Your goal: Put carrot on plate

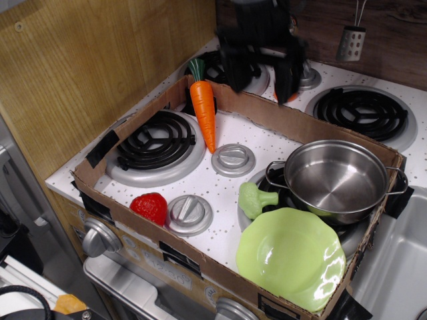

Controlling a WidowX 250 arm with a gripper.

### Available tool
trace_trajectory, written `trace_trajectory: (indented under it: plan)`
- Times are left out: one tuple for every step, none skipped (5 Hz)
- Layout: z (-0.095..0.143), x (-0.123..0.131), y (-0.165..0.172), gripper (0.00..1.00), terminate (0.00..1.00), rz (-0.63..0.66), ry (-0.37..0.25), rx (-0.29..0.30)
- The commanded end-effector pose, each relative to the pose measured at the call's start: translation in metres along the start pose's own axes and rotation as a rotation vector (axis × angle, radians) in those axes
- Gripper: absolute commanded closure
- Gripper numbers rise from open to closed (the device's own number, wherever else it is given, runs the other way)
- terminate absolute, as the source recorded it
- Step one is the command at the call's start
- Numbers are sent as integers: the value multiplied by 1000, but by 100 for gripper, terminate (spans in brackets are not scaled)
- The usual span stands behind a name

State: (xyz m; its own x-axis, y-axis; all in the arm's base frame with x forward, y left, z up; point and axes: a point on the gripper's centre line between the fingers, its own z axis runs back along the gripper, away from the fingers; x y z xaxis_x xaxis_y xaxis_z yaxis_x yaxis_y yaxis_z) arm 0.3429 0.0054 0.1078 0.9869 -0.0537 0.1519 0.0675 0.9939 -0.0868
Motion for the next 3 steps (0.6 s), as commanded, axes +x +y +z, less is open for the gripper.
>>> trace_trajectory:
  plan:
    - [14,5,32,0,0,357,-186,34]
    - [1,4,46,0,0,528,-299,80]
    - [-10,3,61,0,0,483,-315,108]
